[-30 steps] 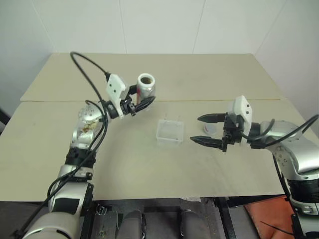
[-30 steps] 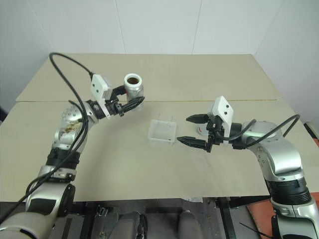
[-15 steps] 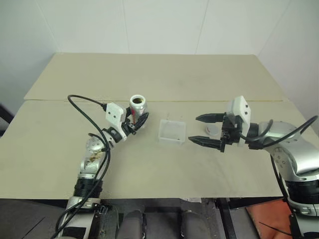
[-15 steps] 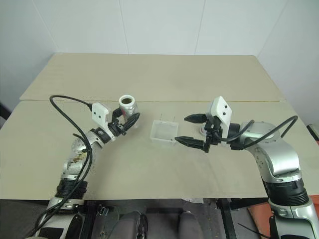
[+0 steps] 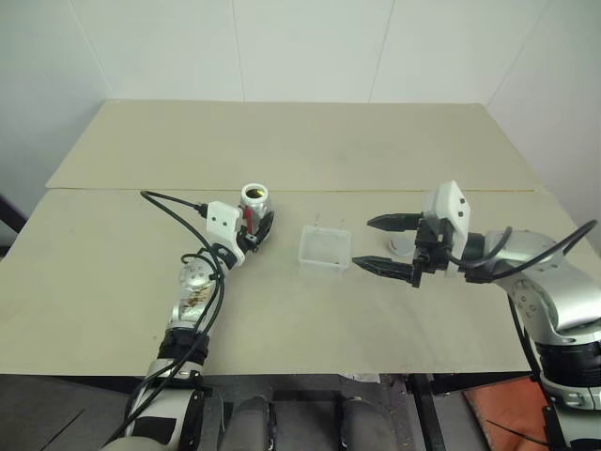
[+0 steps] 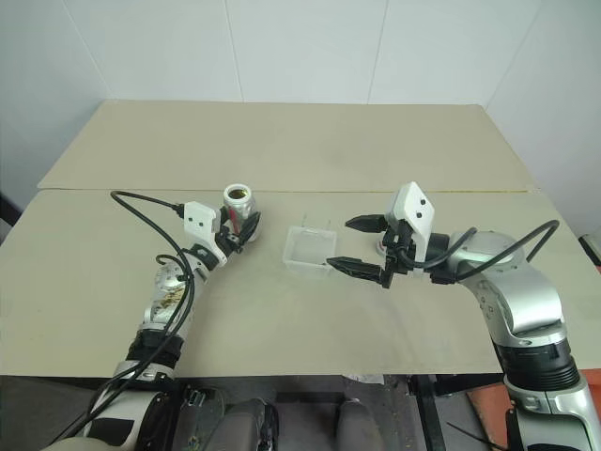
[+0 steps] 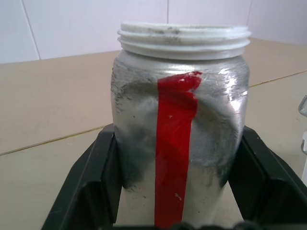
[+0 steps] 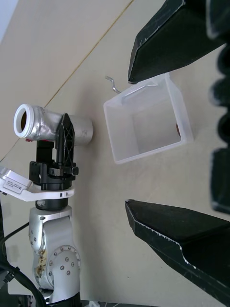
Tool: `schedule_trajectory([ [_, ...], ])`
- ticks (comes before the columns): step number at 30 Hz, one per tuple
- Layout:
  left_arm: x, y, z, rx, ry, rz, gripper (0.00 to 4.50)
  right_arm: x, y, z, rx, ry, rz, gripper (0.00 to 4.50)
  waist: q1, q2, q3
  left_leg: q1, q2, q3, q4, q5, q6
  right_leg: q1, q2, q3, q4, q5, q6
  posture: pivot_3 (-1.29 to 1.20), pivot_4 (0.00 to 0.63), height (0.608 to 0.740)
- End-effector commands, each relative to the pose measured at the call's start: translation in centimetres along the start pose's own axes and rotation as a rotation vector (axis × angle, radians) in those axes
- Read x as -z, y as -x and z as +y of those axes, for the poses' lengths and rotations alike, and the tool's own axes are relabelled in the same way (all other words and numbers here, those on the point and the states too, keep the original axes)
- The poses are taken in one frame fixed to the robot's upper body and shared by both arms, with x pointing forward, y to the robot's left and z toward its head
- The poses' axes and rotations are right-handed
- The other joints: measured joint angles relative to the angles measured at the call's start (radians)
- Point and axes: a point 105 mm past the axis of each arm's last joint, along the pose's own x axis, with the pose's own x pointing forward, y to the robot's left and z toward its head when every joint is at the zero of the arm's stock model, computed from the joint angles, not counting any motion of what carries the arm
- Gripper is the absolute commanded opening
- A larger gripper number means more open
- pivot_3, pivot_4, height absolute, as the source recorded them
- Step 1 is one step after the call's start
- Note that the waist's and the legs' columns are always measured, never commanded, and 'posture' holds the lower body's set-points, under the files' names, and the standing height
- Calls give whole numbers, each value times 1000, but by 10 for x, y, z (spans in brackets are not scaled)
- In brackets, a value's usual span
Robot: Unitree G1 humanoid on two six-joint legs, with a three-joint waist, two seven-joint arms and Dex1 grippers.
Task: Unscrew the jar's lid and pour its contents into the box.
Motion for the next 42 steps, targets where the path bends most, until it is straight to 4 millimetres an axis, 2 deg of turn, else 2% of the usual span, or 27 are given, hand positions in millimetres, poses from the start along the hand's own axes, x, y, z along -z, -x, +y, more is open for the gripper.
schedule_trajectory([
  [1,-7,0,3,-12,-12,-36,3988,-8,4,2,11,37,-14,4500,0,0,0,0,0,0,0,0,0,0,0,0,0,0,0,0,150,740],
  [3,-4,2,4,-22,-5,-29,4435,-8,5,1,13,37,-9,4500,0,0,0,0,0,0,0,0,0,0,0,0,0,0,0,0,150,740],
  [13,0,12,4,5,-11,11,4435,-6,5,0,10,36,-1,4500,0,0,0,0,0,0,0,0,1,0,0,0,0,0,0,0,150,740],
  [20,3,47,0,121,-53,127,4435,-3,8,2,16,32,15,4500,-5,0,0,1,1,0,-1,-1,1,0,0,0,0,0,0,0,150,740],
  [23,-7,69,6,138,-86,156,4435,0,11,3,23,28,20,4500,-6,0,0,1,1,0,-2,-1,0,0,0,0,0,0,0,0,150,740],
  [27,-29,94,14,168,-103,165,4435,2,16,5,35,20,23,4500,-5,0,0,1,2,0,-2,-1,0,-1,-1,0,0,0,0,0,150,740],
  [29,-41,103,12,225,-101,172,4435,3,18,4,40,17,29,4500,-2,0,0,2,1,0,-2,-1,1,0,-3,0,0,0,0,0,150,740],
  [32,-61,118,2,411,-88,186,4435,5,22,3,44,13,42,4500,-3,0,0,2,1,0,-2,-1,1,0,-4,0,0,0,0,0,150,740],
  [34,-75,123,-1,515,-70,177,4435,6,25,0,46,14,49,4500,-2,0,0,3,1,1,-2,-1,1,0,-4,0,-1,-1,-1,0,150,740],
  [37,-95,118,0,612,-69,155,4435,5,30,-4,46,21,57,4500,0,0,0,3,0,1,-2,-1,1,1,-3,-1,-5,-1,-1,0,150,740],
  [42,-114,108,3,731,-127,144,4435,6,36,-11,54,35,81,4500,-3,0,0,3,-1,2,-2,-1,1,1,-2,-1,-6,-1,-1,0,150,740],
])
